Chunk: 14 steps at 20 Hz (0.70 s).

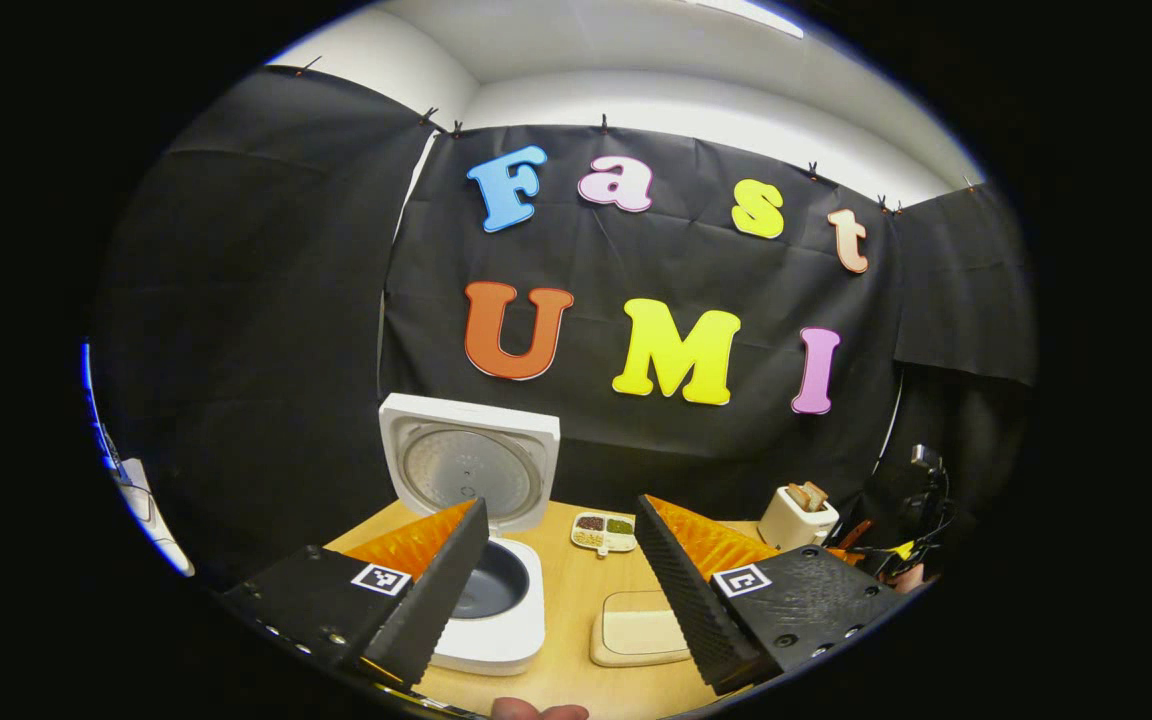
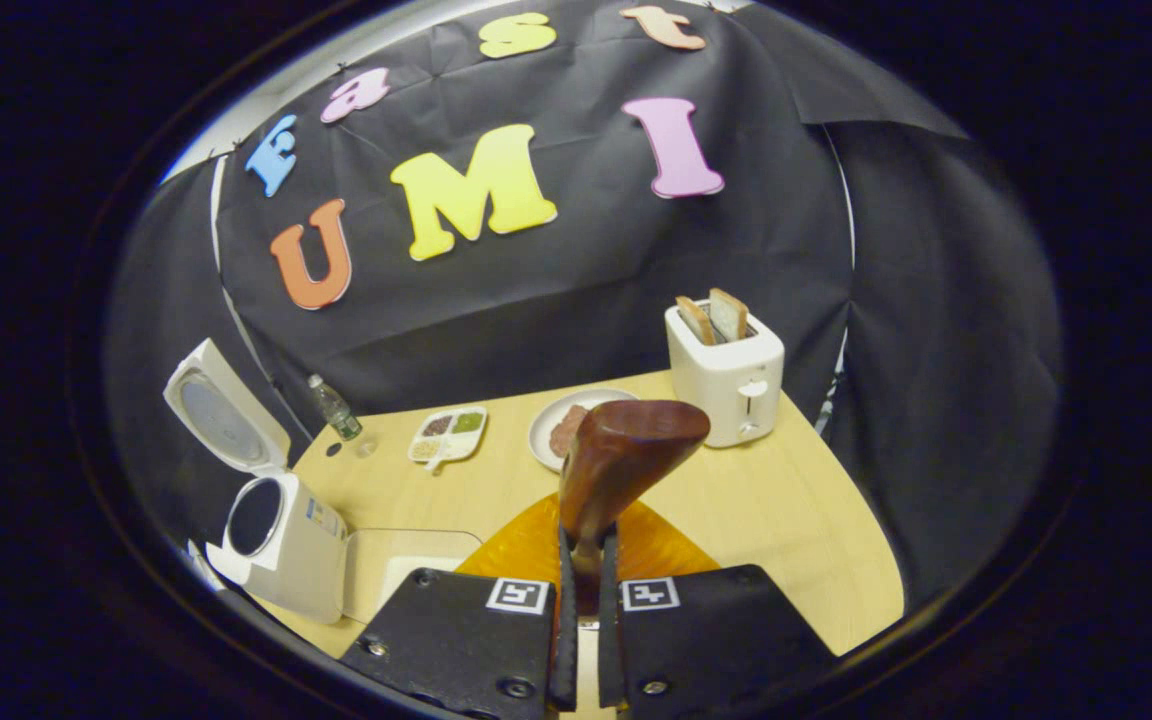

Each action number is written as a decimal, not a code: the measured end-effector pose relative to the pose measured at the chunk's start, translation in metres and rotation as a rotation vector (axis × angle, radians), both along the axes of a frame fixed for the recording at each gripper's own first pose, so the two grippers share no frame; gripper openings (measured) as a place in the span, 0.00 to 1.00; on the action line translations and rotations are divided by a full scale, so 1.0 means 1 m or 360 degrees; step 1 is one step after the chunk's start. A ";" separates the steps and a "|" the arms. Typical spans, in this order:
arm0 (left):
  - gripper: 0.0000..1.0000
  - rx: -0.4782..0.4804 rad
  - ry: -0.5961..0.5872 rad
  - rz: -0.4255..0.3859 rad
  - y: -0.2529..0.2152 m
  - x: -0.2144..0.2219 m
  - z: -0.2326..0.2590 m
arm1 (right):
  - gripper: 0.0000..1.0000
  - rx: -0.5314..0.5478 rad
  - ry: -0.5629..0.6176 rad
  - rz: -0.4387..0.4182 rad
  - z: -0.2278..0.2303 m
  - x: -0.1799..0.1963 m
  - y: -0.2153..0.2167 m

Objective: Close the left gripper, press the button to open the rice cooker; take a wooden spoon from the chopstick holder with the right hand, scoop a spoonful of rice and pour it into the rice cooker, then put the wooden spoon back into the chopstick holder.

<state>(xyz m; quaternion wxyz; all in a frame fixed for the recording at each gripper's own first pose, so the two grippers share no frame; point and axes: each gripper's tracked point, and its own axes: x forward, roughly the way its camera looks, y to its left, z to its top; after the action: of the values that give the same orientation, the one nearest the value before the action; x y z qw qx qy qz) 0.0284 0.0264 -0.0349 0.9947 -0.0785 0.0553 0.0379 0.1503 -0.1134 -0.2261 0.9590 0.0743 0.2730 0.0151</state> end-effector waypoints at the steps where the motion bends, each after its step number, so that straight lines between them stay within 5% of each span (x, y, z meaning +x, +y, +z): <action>1: 0.94 0.0023 -0.0004 -0.0023 0.007 -0.002 -0.001 | 0.13 0.0008 0.0000 0.0021 0.004 -0.001 0.016; 5: 0.94 0.0100 0.0013 -0.0112 0.028 -0.009 -0.015 | 0.13 0.0011 0.0025 0.0096 0.005 -0.006 0.073; 10: 0.94 0.0099 0.0018 -0.0068 0.065 -0.019 -0.020 | 0.13 0.0020 0.0100 0.0117 -0.036 -0.003 0.125; 14: 0.94 0.0082 0.0048 -0.0001 0.096 -0.025 -0.025 | 0.13 -0.0190 0.0186 0.0103 -0.091 0.003 0.130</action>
<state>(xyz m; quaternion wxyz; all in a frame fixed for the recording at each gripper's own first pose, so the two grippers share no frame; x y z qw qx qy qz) 0.0031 0.1220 -0.0595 0.9954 -0.0521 0.0694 0.0402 0.1528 0.0169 -0.3173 0.9431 0.0089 0.3313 0.0255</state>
